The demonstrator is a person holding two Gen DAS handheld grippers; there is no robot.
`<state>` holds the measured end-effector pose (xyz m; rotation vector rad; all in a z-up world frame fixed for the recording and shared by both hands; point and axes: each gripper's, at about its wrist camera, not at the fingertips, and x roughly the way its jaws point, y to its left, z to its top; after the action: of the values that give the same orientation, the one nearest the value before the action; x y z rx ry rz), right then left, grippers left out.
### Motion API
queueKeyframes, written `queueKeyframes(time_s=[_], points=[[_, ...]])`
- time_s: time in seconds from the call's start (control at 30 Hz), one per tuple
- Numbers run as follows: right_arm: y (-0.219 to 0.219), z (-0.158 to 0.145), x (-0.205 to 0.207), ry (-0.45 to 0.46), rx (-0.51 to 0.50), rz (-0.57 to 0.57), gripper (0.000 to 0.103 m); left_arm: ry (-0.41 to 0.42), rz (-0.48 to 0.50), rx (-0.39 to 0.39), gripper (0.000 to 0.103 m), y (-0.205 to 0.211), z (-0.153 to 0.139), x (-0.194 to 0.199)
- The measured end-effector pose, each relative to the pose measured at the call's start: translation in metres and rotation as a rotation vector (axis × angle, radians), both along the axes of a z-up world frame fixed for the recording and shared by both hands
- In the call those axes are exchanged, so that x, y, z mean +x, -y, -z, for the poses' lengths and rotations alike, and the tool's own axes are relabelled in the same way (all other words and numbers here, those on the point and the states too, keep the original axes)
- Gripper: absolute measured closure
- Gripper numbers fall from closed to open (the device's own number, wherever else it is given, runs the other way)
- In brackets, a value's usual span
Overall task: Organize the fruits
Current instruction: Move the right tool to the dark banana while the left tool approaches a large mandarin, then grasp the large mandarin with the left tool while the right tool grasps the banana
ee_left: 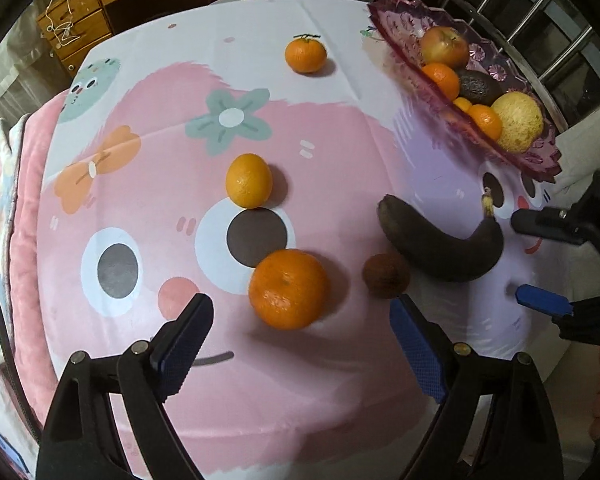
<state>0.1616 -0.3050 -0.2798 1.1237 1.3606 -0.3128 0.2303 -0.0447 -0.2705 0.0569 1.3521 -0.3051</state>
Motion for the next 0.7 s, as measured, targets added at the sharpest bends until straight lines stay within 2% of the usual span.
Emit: queueKeyframes(time_s=[0.13,0.23,0.33,0.4,0.53,0.6,0.7], points=[[0.000,0.008,-0.002,-0.050,0.045,0.137,0.022,-0.017,-0.006,-0.027,0.014,-0.007,0.011,0.005],[-0.003,0.009,-0.001,-0.073,0.033,0.202,0.023,-0.020,-0.005,-0.046,0.014,-0.010,0.016,0.008],[-0.008,0.013,0.002,-0.087,0.040,0.239,0.031,-0.017,0.004,-0.052,0.021,-0.011,0.022,0.011],[-0.011,0.016,0.004,-0.109,0.051,0.263,0.041,-0.022,0.005,-0.059,0.025,-0.012,0.026,0.014],[-0.017,0.022,0.008,-0.139,0.039,0.283,0.048,-0.013,0.021,-0.071,0.032,-0.012,0.031,0.018],[-0.021,0.024,0.010,-0.160,0.034,0.289,0.055,-0.005,0.029,-0.073,0.035,-0.013,0.031,0.019],[-0.024,0.027,0.012,-0.185,0.020,0.303,0.059,0.003,0.040,-0.084,0.045,-0.013,0.030,0.020]])
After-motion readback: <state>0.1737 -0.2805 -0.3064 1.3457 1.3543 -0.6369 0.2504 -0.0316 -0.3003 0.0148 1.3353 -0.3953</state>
